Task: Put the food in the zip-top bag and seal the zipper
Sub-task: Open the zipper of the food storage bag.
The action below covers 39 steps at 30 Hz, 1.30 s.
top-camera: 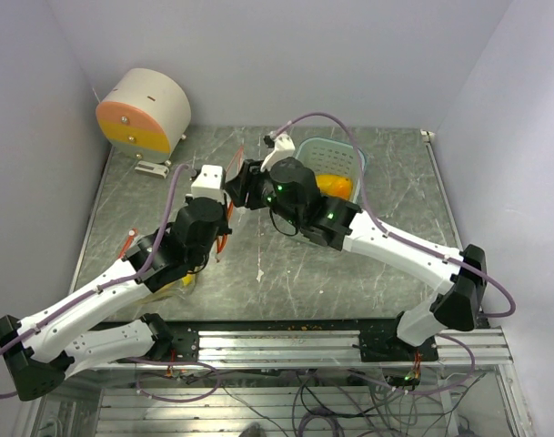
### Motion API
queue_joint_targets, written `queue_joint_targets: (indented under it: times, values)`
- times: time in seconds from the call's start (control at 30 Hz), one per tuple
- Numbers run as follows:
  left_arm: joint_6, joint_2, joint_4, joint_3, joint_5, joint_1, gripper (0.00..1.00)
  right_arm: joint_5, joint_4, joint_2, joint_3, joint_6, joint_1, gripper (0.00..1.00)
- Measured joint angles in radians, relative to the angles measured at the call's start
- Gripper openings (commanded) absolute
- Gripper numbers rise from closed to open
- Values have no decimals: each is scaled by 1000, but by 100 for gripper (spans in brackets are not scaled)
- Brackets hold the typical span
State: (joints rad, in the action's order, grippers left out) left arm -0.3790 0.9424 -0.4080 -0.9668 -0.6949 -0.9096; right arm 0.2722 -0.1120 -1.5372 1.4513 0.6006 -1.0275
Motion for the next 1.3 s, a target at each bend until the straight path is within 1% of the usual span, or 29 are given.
queue_joint_targets:
  times: [0.1, 0.27, 0.37, 0.4, 0.5, 0.53, 0.57, 0.7, 0.8, 0.9, 0.97, 1.17, 1.3]
  values:
    - [-1, -5, 3, 4, 0, 0, 7, 71, -62, -18, 19, 17, -18, 45]
    - [-1, -14, 8, 15, 0, 0, 7, 142, -134, -50, 52, 35, -26, 45]
    - [-3, -16, 12, 15, 0, 0, 7, 169, -170, -79, 84, 41, -26, 41]
    - [-3, -17, 13, 15, 0, 0, 7, 175, -180, -89, 95, 43, -26, 37]
    - [-3, -23, 18, 16, 0, 0, 7, 188, -204, -119, 121, 48, -27, 10]
    - [-3, -26, 20, 18, -1, 0, 7, 189, -211, -128, 127, 47, -27, 3]
    - [-3, -30, 23, 21, -3, 0, 7, 193, -217, -136, 131, 52, -26, 0]
    - [1, -37, 10, 27, -63, 0, 7, 219, -268, -142, 134, 55, -26, 0]
    - [1, -48, -42, 25, -190, 0, 7, 240, -286, -115, 103, 50, -26, 0]
    - [-8, -83, -129, 10, -344, 0, 7, 256, -304, -63, 33, 48, -19, 0]
    - [-24, -122, -161, 0, -409, -2, 7, 250, -303, -27, -24, 50, -6, 0]
    - [-31, -230, -179, -2, -430, -23, 7, 162, -191, -21, -85, 76, -3, 0]
    - [13, -278, -152, 18, -431, -22, 7, 25, -34, -29, -151, 27, 13, 3]
